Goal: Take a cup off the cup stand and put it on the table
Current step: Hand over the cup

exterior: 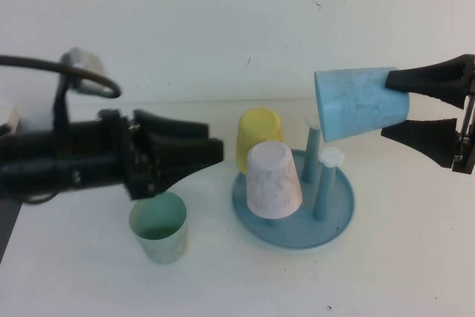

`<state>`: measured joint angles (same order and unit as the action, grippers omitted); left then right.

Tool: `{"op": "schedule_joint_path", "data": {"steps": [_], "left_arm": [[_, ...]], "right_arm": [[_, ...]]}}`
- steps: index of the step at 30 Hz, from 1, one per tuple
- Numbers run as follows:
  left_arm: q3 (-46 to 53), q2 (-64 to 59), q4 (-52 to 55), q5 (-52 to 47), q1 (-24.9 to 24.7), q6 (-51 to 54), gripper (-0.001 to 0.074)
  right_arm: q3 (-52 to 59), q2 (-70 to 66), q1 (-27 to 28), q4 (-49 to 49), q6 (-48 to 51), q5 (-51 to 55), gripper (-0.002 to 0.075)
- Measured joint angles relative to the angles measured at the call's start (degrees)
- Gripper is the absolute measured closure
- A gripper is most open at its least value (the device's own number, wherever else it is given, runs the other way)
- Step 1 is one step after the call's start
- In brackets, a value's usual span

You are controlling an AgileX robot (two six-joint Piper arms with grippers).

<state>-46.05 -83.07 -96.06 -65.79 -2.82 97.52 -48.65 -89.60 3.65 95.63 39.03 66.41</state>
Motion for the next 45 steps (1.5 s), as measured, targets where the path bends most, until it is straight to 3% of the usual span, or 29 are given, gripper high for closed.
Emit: {"op": "schedule_joint_path", "data": {"steps": [9, 16, 24, 37, 45], "left_arm": [[-18.5, -11.9, 0.0, 2.5, -10.7, 1.8, 0.0351], [-25.8, -18.4, 0.1, 2.5, -14.2, -1.6, 0.0351], [-27.7, -20.4, 0.2, 1.6, -14.1, -9.2, 0.0351], [-27.7, -20.5, 0.2, -1.0, -14.1, -12.6, 0.0351], [-27.7, -20.5, 0.2, 2.2, -19.0, -12.5, 0.0351]], "right_arm": [[-0.1, 0.0, 0.0, 0.2, -1.1, 0.0, 0.0191], [-0.1, 0.0, 0.0, 0.2, -1.3, 0.0, 0.0191], [-0.1, 0.0, 0.1, 0.5, -0.4, -0.1, 0.0191], [-0.1, 0.0, 0.2, 0.5, 2.2, 0.0, 0.0191], [-0.1, 0.0, 0.2, 0.5, 3.8, 0.0, 0.0191]]}}
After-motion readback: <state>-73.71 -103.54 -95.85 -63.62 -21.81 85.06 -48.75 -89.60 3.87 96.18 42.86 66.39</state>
